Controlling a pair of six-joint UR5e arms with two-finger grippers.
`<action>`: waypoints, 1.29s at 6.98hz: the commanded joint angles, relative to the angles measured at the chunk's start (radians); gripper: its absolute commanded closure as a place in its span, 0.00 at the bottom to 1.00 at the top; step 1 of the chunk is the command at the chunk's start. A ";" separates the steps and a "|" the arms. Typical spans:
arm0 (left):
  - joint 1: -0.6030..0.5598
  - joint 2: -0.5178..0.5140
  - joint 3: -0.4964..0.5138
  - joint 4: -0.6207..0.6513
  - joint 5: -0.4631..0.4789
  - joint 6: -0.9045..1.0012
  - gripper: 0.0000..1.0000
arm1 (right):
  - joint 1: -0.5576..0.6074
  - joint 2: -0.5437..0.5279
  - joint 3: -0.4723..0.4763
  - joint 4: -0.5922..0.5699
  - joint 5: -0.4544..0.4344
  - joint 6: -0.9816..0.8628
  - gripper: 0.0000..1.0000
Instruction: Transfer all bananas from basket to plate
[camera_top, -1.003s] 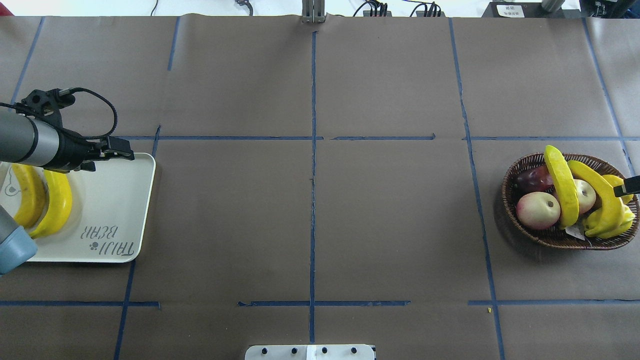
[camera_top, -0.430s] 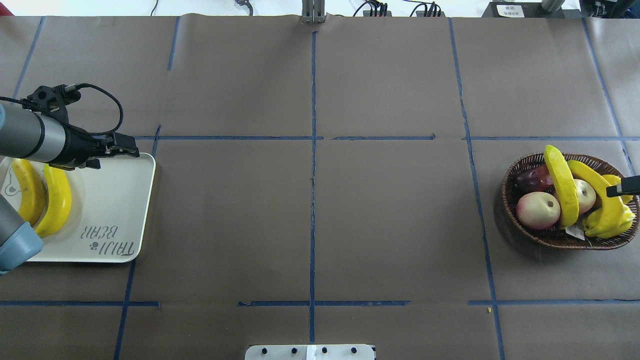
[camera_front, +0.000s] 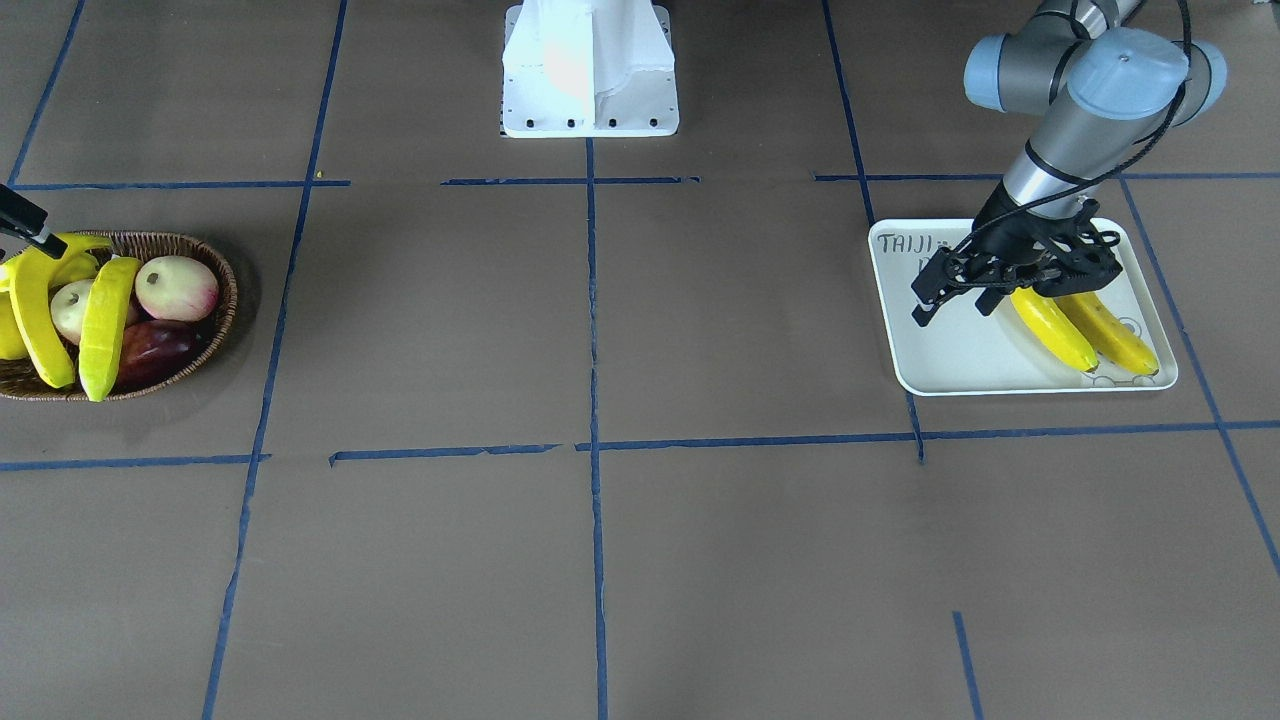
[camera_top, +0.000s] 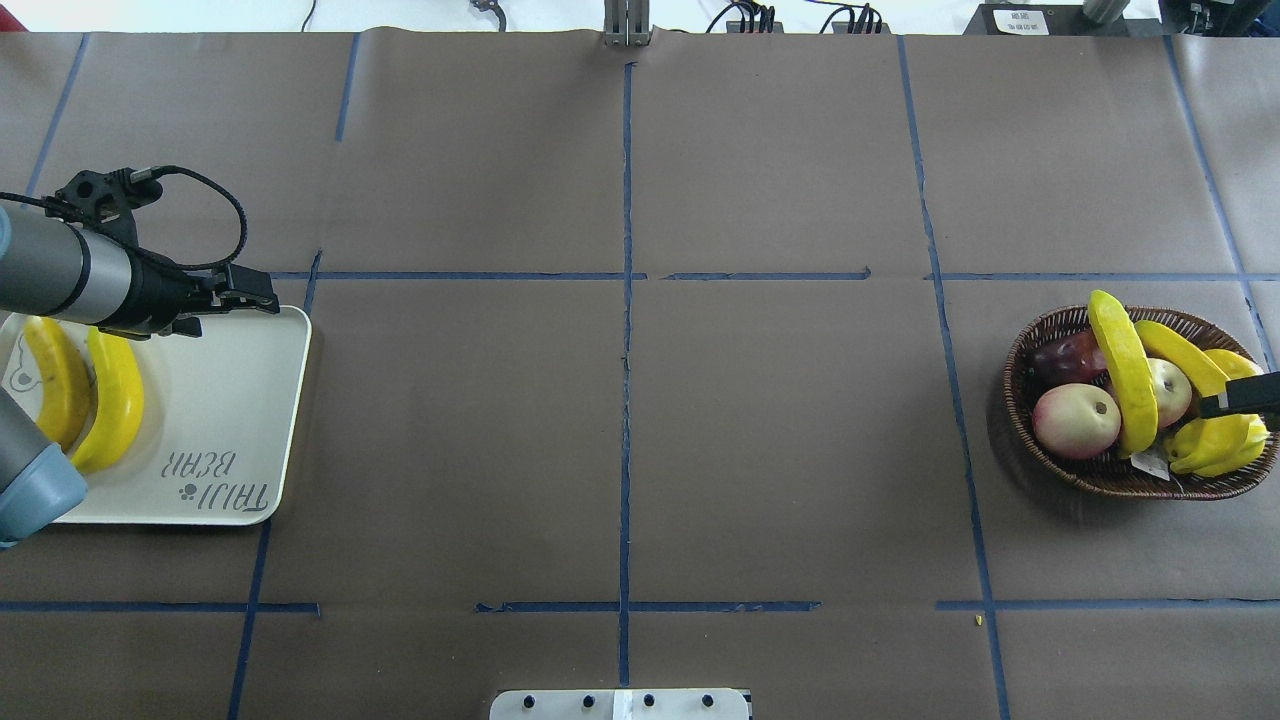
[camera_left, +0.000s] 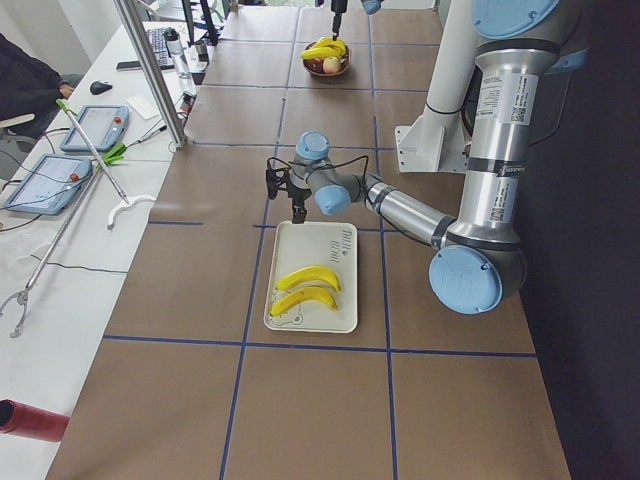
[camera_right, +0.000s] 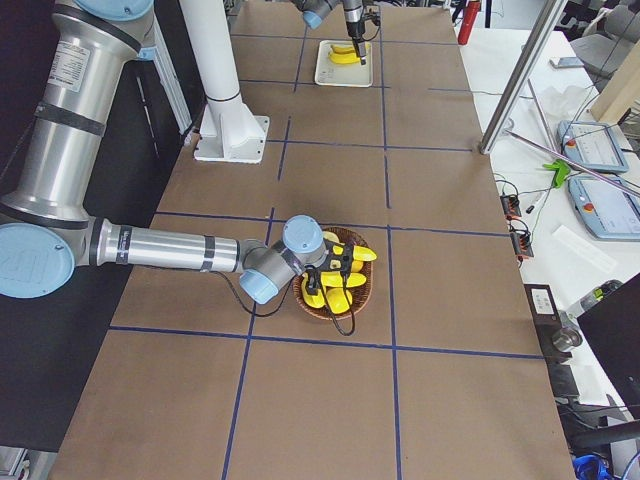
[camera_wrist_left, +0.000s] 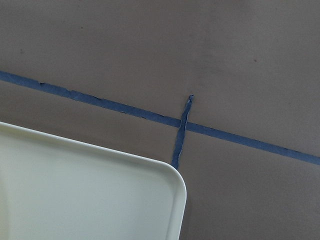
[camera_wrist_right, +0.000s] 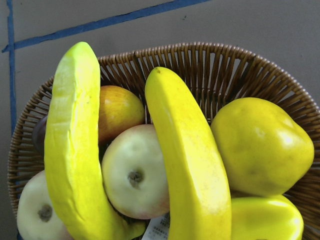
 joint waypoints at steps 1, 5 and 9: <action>0.001 0.000 0.000 0.000 0.000 0.000 0.00 | -0.011 -0.001 -0.010 -0.001 -0.003 0.001 0.17; 0.002 -0.002 -0.003 0.000 0.000 -0.001 0.00 | -0.006 -0.001 -0.013 0.005 0.003 -0.006 0.71; 0.000 -0.002 -0.017 0.003 -0.002 -0.015 0.00 | 0.096 -0.045 0.117 0.008 0.015 -0.023 0.99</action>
